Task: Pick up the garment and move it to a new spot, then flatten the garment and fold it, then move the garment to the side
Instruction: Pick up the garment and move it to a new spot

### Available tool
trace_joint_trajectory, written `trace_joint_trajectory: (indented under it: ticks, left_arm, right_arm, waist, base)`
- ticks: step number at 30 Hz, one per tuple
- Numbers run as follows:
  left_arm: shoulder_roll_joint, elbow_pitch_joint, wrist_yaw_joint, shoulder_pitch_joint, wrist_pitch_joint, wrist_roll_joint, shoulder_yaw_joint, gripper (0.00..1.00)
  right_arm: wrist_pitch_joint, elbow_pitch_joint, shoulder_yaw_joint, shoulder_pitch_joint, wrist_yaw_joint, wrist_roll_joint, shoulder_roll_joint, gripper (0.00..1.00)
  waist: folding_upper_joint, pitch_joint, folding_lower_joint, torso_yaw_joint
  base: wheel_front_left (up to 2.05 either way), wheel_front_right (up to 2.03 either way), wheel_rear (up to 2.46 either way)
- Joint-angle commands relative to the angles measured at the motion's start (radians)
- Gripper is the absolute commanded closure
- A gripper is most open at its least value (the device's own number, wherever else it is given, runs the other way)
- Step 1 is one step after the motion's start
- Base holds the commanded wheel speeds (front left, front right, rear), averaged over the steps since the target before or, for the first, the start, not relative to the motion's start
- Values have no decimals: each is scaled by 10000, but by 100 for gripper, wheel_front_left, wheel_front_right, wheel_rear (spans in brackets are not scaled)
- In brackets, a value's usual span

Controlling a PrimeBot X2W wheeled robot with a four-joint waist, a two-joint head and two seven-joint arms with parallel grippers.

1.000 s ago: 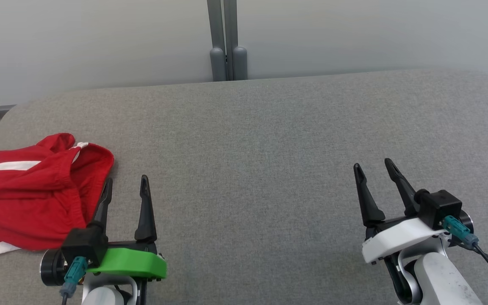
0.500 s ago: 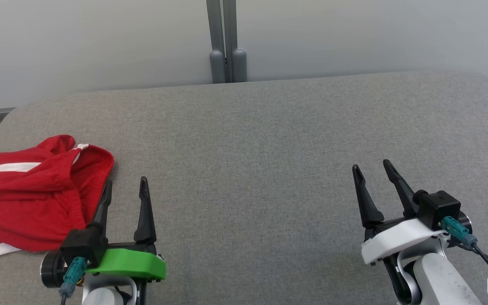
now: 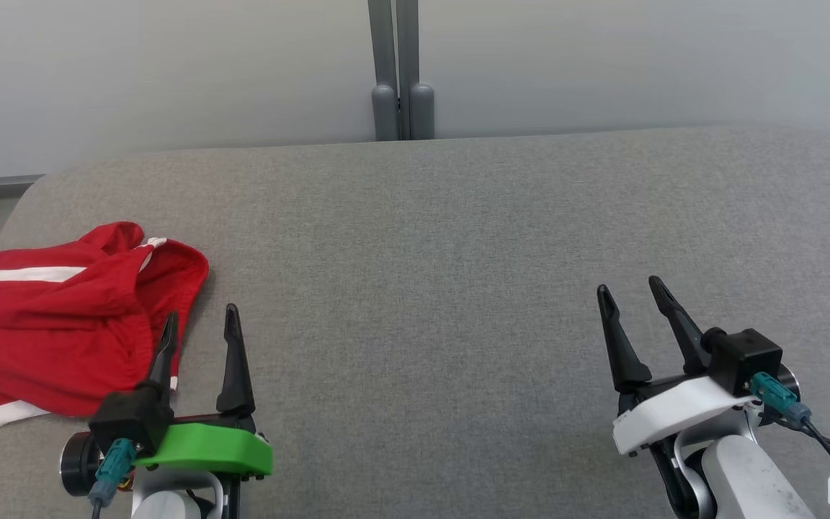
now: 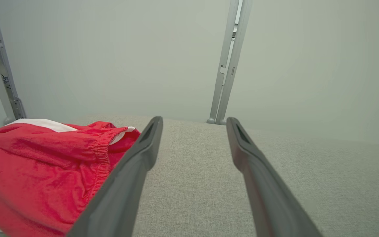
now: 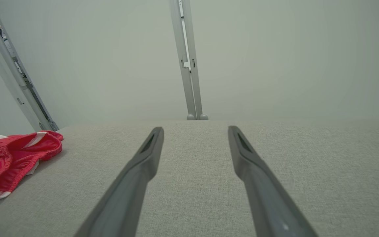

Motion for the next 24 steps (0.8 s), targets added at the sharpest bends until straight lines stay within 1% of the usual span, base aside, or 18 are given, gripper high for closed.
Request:
trace_joint_trajectory:
  ticks: [1,9,16,24]
  left_arm:
    - [63,-1,17,-118,-31,-81,56,0]
    - [63,4,141,-184,-19,-236,226,0]
    - [61,-4,172,-93,-19,-212,446,0]
    - [57,-37,266,13,-19,-207,565,0]
  right_arm:
    - [-24,-42,55,83,4,137,1,0]
    - [-24,-181,313,-3,4,415,-30,0]
    - [-24,-168,455,47,4,588,-81,0]
    - [-24,-156,714,71,4,740,-104,0]
  waist:
    - [-1,20,0,165]
    - [-1,173,0,934]
    - [-1,145,0,1897]
    - [-1,157,0,2839]
  base:
    - [0,0,0]
    - [0,0,0]
    - [0,0,0]
    - [0,0,0]
